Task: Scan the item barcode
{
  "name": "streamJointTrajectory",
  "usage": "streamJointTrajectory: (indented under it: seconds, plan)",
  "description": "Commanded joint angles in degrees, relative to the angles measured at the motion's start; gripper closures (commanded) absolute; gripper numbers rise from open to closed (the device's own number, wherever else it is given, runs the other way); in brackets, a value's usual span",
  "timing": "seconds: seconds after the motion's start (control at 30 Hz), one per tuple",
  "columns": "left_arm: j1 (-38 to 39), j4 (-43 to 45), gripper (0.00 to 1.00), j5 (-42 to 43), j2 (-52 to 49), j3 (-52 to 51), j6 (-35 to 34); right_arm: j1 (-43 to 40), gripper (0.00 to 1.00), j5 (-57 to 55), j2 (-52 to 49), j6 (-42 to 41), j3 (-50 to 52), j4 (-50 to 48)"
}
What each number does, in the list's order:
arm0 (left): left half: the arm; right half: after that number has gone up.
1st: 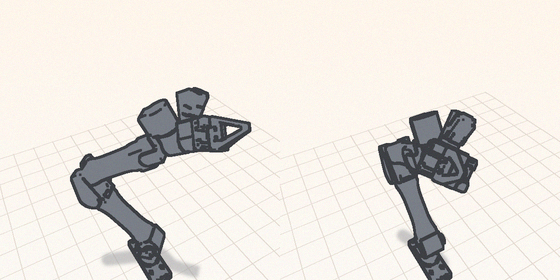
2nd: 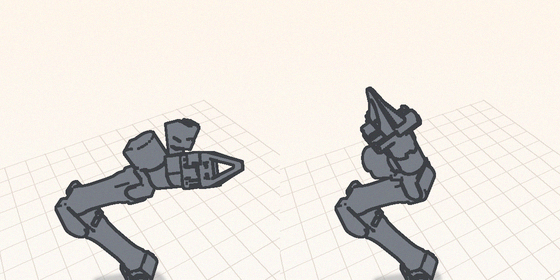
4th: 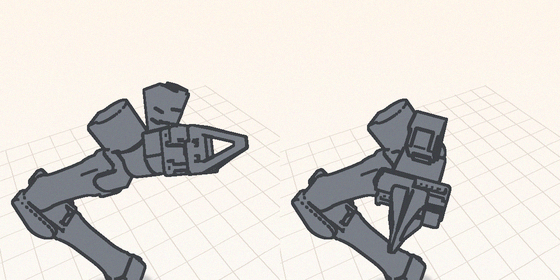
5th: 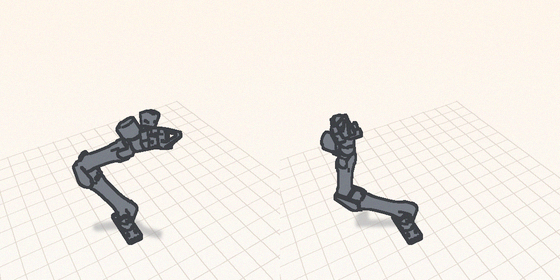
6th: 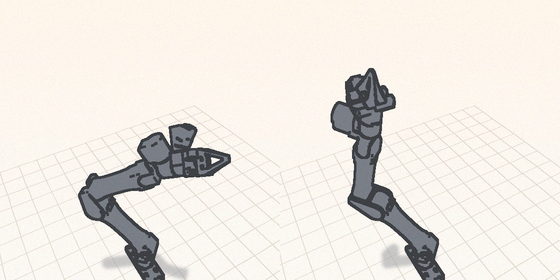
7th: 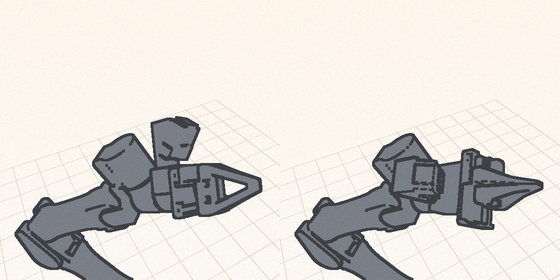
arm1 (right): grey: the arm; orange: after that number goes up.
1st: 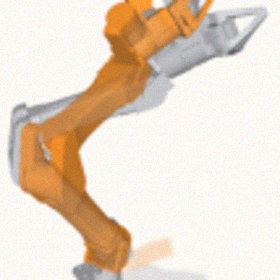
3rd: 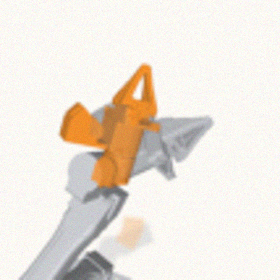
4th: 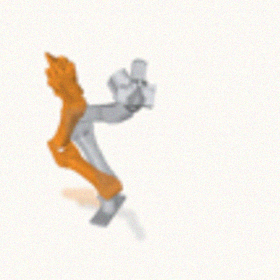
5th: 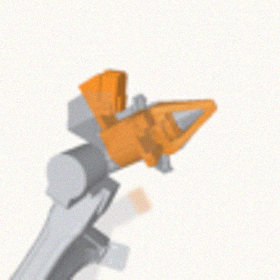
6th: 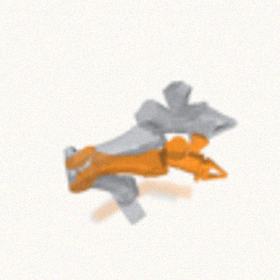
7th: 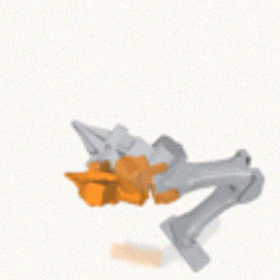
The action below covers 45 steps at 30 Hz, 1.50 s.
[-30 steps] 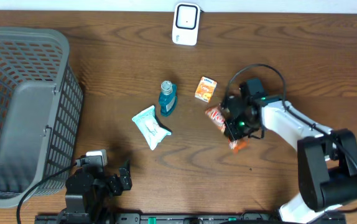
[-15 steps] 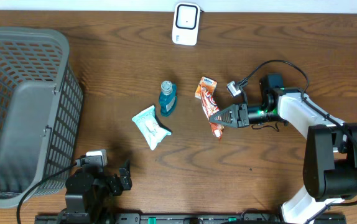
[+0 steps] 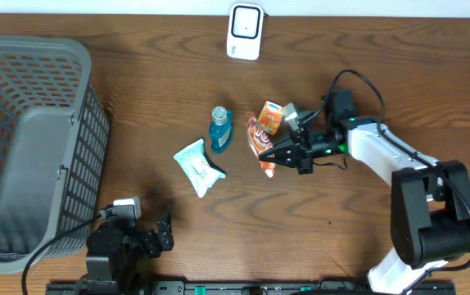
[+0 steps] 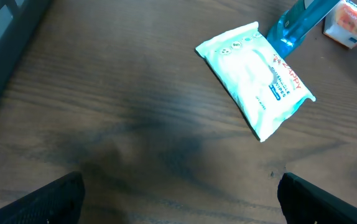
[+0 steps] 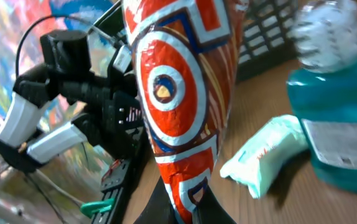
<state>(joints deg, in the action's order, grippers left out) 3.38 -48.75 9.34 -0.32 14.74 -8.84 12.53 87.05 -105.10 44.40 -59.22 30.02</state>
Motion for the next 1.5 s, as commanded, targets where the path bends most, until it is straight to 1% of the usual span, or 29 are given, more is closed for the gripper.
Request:
streamJointTrajectory:
  seconds: [0.0,0.03,0.1,0.13,0.17,0.2,0.3,0.4,0.43,0.53,0.73,0.83,0.93,0.97,1.07,1.27,1.43,1.47]
  plan:
    - [-0.20,-1.97,0.01,0.70,0.11,-0.39,-0.04,1.77,0.99,2.49,0.96,-13.18,-3.89,-0.66]
    - [-0.20,-1.97,0.01,0.70,0.11,-0.39,-0.04,1.81,0.99,2.47,1.64,-18.18,-4.61,-0.70]
    - [-0.20,-1.97,0.01,0.70,0.11,-0.39,-0.04,1.70,0.99,2.43,2.97,-31.98,-6.47,-0.90]
    - [-0.20,-1.97,0.01,0.70,0.11,-0.39,-0.04,1.33,0.99,2.45,3.41,-44.54,-7.78,-0.92]
    - [-0.20,-1.97,0.01,0.72,0.11,-0.39,-0.04,1.05,0.99,2.47,3.50,-53.96,-8.48,-0.90]
    - [-0.20,-1.97,0.01,0.70,0.11,-0.39,-0.04,0.66,0.99,2.45,3.52,-66.71,-8.66,-0.92]
    - [-0.20,-1.97,0.01,0.72,0.11,-0.39,-0.04,0.42,0.99,2.47,3.52,-87.60,-8.37,0.02]
    - [-0.20,-1.97,0.01,0.70,0.11,-0.39,-0.04,0.39,0.99,2.47,3.52,-102.47,-8.39,2.43]
    - [-0.20,-1.97,0.01,0.70,0.11,-0.39,-0.04,0.35,0.99,2.47,3.52,-106.27,-8.39,3.61]
    - [-0.20,-1.97,0.01,0.70,0.11,-0.39,-0.04,0.13,0.99,2.47,3.54,-112.63,-8.39,7.87]
    - [-0.20,-1.97,0.01,0.72,0.11,-0.39,-0.04,-1.22,0.99,2.47,3.54,-113.52,-8.39,15.78]
    - [-0.20,-1.97,0.01,0.70,0.11,-0.39,-0.04,-1.95,0.99,2.47,3.54,-110.09,-8.39,15.69]
    - [-0.20,-1.97,0.01,0.70,0.11,-0.39,-0.04,-2.67,0.99,2.49,3.54,-101.92,-8.39,16.31]
    - [-0.20,-1.97,0.01,0.70,0.11,-0.39,-0.04,-2.97,0.99,2.49,3.54,-96.80,-8.39,19.32]
    - [-0.20,-1.97,0.01,0.70,0.11,-0.39,-0.04,-3.19,0.99,2.49,3.54,-89.50,-8.39,27.34]
    - [-0.20,-1.97,0.01,0.70,0.11,-0.39,-0.04,-3.06,0.99,2.49,3.54,-74.86,-8.39,37.57]
    - [-0.20,-1.97,0.01,0.70,0.11,-0.39,-0.04,-3.21,0.99,2.45,3.54,-58.21,-8.39,52.24]
    - [-0.20,-1.97,0.01,0.70,0.11,-0.39,-0.04,-3.26,0.99,2.43,3.54,-56.89,-8.39,52.35]
